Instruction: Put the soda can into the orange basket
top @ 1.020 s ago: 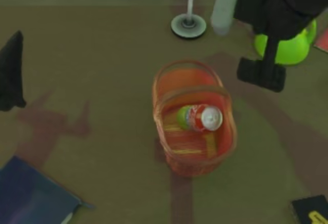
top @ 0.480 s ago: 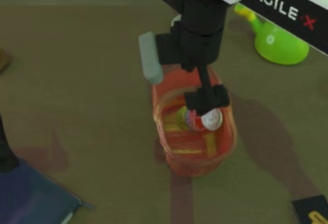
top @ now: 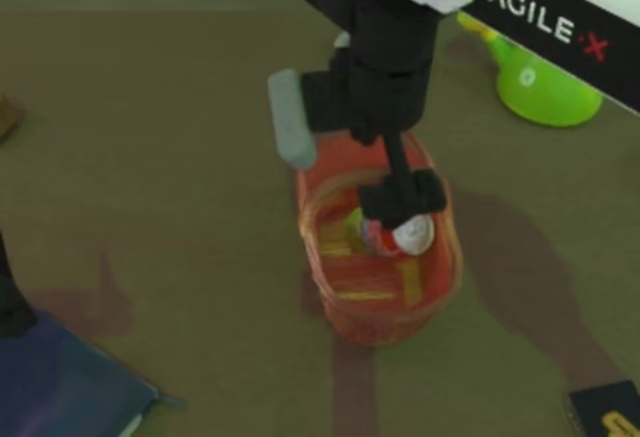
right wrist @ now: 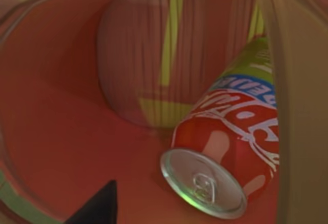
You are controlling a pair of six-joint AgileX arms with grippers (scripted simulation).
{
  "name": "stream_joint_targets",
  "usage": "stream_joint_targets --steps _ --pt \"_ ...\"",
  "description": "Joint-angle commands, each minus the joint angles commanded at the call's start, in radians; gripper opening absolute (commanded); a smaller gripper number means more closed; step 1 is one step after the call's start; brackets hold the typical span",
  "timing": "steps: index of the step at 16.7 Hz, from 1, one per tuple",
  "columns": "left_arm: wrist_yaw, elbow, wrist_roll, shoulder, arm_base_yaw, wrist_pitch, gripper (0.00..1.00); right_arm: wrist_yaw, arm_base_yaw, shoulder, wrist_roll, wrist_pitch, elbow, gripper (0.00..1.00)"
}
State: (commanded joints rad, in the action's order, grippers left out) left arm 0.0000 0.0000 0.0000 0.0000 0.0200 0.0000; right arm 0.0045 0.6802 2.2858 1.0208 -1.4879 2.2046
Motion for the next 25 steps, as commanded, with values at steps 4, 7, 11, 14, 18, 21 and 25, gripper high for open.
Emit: stream_joint_targets --steps 4,7,11,14,18,21,25 --pt "0.000 0.000 0.000 0.000 0.000 0.000 1.00 0.000 0.003 -0.010 -0.001 0.065 -0.075 1.00" --pt "0.000 0.000 0.000 0.000 0.000 0.000 1.00 0.000 0.003 -0.012 -0.001 0.074 -0.085 1.00" --pt "0.000 0.000 0.000 0.000 0.000 0.000 1.00 0.000 0.003 -0.012 -0.001 0.074 -0.085 0.77" --pt "0.000 0.000 0.000 0.000 0.000 0.000 1.00 0.000 0.003 -0.012 -0.001 0.074 -0.085 0.55" --pt "0.000 0.000 0.000 0.000 0.000 0.000 1.00 0.000 0.003 -0.012 -0.001 0.074 -0.085 0.25" --pt "0.000 0.000 0.000 0.000 0.000 0.000 1.00 0.000 0.003 -0.012 -0.001 0.074 -0.085 0.02" --pt "0.000 0.000 0.000 0.000 0.000 0.000 1.00 0.000 0.003 -0.012 -0.001 0.074 -0.085 0.00"
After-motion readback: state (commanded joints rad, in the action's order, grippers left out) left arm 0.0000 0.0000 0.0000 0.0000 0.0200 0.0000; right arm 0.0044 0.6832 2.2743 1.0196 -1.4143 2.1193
